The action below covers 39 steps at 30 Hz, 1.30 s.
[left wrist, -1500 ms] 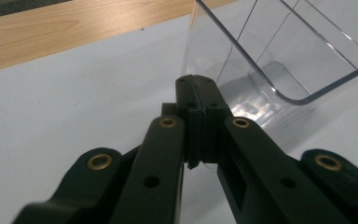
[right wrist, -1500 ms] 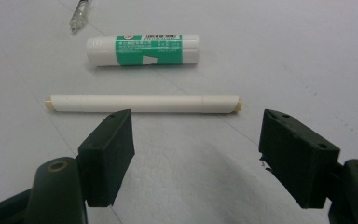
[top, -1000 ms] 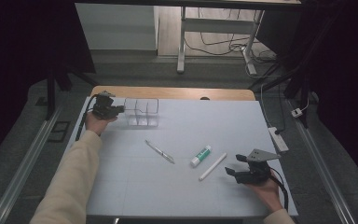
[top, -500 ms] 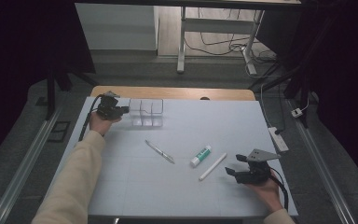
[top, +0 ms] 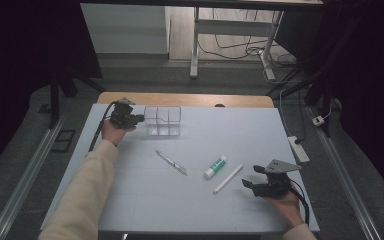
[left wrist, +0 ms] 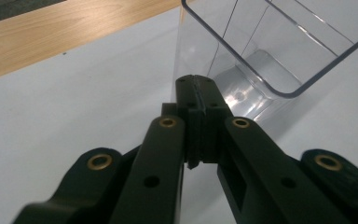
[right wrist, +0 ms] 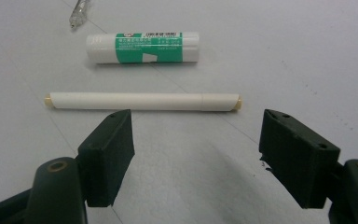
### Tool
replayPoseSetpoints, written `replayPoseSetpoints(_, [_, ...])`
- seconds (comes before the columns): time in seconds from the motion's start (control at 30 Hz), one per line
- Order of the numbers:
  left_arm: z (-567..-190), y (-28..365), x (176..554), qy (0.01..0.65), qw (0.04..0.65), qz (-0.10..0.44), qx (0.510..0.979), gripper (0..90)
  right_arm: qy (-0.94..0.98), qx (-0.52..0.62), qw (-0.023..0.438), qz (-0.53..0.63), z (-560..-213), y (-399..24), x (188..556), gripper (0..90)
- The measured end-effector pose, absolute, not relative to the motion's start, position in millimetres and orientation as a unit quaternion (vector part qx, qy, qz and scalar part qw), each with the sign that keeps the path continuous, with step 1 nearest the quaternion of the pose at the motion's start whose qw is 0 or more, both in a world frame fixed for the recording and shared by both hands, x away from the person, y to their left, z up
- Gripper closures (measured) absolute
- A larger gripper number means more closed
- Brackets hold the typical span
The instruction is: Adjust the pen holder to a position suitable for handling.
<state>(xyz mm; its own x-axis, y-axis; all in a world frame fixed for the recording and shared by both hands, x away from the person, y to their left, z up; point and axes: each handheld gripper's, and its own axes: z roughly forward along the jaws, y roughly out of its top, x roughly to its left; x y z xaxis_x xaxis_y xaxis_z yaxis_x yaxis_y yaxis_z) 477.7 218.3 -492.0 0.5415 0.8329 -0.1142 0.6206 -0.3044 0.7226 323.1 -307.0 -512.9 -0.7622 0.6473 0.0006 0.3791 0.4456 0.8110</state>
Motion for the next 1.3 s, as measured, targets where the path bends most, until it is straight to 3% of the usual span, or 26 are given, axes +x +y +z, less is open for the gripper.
replayPoseSetpoints(1.3, [-486, 161, 491, 0.428, 0.372, 0.123, 0.814, 89.1, 0.836, 0.307, 0.157, 0.428, -512, -308, 323, 25.6])
